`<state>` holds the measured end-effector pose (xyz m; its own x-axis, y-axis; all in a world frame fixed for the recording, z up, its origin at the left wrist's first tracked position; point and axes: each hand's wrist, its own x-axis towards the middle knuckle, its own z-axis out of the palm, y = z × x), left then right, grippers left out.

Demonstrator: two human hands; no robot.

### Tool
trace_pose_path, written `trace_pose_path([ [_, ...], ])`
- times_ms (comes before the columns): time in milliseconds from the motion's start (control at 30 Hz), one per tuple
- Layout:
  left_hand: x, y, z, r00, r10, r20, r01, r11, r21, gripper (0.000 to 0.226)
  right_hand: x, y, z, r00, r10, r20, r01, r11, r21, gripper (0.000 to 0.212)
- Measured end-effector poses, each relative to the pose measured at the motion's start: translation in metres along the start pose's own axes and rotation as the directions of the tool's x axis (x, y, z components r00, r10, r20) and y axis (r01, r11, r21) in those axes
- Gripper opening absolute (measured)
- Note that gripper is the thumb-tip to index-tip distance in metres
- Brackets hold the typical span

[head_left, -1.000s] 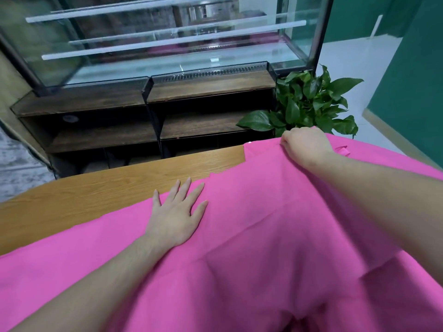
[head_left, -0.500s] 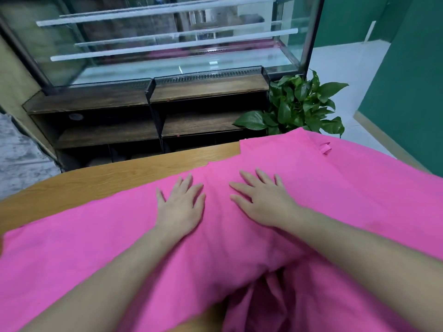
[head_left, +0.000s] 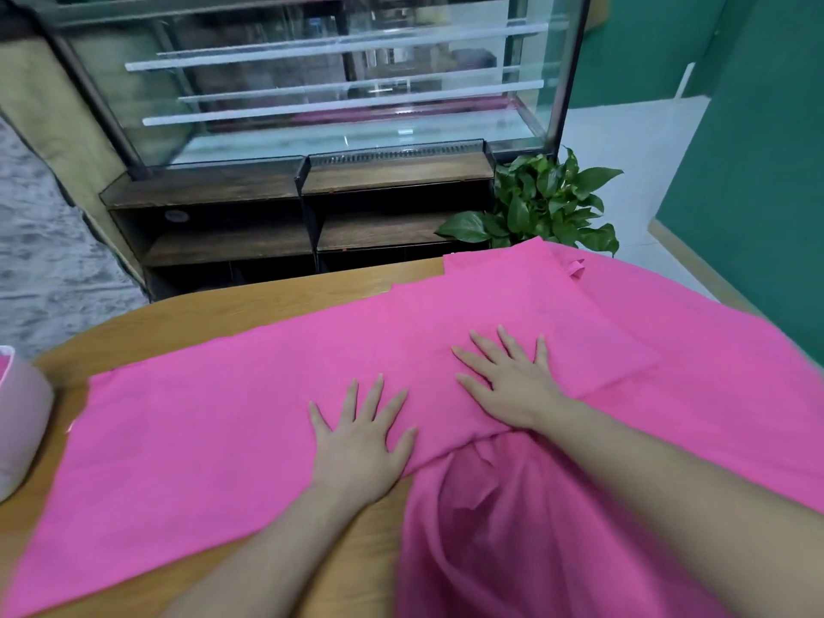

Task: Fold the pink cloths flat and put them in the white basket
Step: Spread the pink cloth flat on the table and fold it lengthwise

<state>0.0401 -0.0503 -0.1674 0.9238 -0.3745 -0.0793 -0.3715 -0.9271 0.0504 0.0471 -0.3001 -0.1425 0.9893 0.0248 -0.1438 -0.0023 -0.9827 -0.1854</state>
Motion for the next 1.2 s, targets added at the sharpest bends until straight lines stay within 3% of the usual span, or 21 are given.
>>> trace_pose_path([
  [167,-0.007,0.002,-0.006,1.000,-0.009,0.016,0.009,0.999,-0.035,0.080,-0.022,-0.065,0.009,0.979,-0.203,0.023,0.204,0.979,-0.030,0.058],
  [533,-0.037,-0.078,-0.013,0.965,-0.260,0.033,0.262,0.963,-0.063,0.068,-0.031,-0.056,0.022,0.985,-0.169,0.036,0.172,0.978,-0.115,0.054],
  [700,-0.060,-0.137,-0.019,0.886,-0.459,0.062,0.463,0.881,-0.093,0.070,-0.030,-0.062,0.023,0.986,-0.157,0.053,0.163,0.979,-0.124,0.076],
  [833,-0.075,-0.172,-0.021,0.852,-0.520,0.069,0.524,0.845,-0.109,0.070,-0.029,-0.066,0.022,0.988,-0.141,0.057,0.148,0.979,-0.143,0.082],
  [1033,-0.078,-0.202,-0.023,0.933,-0.352,0.074,0.358,0.928,-0.103,0.067,-0.025,-0.070,0.019,0.981,-0.145,0.131,0.164,0.976,-0.143,0.082],
  [1133,-0.099,-0.209,-0.014,0.979,-0.167,-0.118,0.138,0.966,-0.220,0.065,-0.038,-0.065,0.018,0.962,-0.250,0.107,0.257,0.964,-0.065,0.065],
  [1200,-0.112,-0.211,-0.010,0.969,-0.014,-0.249,-0.048,0.969,-0.244,0.059,-0.049,-0.054,0.017,0.938,-0.344,0.044,0.346,0.938,-0.037,0.056],
])
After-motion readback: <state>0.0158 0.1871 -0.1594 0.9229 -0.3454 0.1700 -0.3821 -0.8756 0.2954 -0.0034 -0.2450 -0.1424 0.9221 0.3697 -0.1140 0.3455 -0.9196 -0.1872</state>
